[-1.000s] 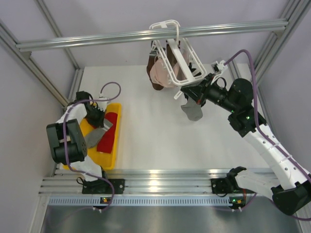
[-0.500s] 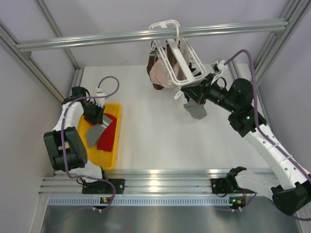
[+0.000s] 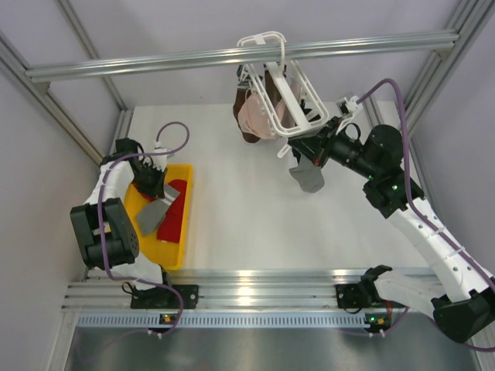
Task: Clip the socks to the hanger
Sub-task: Pick up the sock from the bin.
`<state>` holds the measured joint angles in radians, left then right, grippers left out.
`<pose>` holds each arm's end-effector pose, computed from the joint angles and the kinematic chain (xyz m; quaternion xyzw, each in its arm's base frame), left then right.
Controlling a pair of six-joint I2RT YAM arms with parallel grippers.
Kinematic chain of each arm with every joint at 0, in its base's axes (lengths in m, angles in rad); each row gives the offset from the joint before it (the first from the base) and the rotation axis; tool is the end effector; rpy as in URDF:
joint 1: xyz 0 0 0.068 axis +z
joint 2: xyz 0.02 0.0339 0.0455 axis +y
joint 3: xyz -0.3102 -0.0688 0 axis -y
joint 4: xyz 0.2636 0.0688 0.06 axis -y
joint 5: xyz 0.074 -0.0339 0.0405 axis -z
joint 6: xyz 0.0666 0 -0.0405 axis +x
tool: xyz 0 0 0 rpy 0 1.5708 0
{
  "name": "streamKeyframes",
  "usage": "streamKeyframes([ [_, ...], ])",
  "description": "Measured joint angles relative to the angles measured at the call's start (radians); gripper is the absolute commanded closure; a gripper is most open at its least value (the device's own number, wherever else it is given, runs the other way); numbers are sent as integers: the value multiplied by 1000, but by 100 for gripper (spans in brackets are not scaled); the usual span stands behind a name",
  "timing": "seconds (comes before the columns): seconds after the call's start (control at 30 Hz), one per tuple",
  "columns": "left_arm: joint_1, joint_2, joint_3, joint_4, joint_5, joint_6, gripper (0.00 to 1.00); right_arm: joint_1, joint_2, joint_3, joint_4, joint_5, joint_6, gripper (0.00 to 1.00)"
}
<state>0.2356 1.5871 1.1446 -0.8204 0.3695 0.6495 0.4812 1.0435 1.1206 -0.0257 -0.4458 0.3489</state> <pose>0.3267 0.0537 0.2353 0.2272 0.9448 -0.0995 0.2139 0.2137 0.1440 0.4686 -0.2043 0.6596 0.4244 0.5857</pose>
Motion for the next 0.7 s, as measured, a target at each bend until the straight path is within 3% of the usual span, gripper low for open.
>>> streamKeyframes([
  [0.4,6,-37,28,-27,16,-21,100,0,0,0,-1,0,-1,100],
  [0.7,19,-270,164,-62,153,-98,100,0,0,0,-1,0,-1,100],
])
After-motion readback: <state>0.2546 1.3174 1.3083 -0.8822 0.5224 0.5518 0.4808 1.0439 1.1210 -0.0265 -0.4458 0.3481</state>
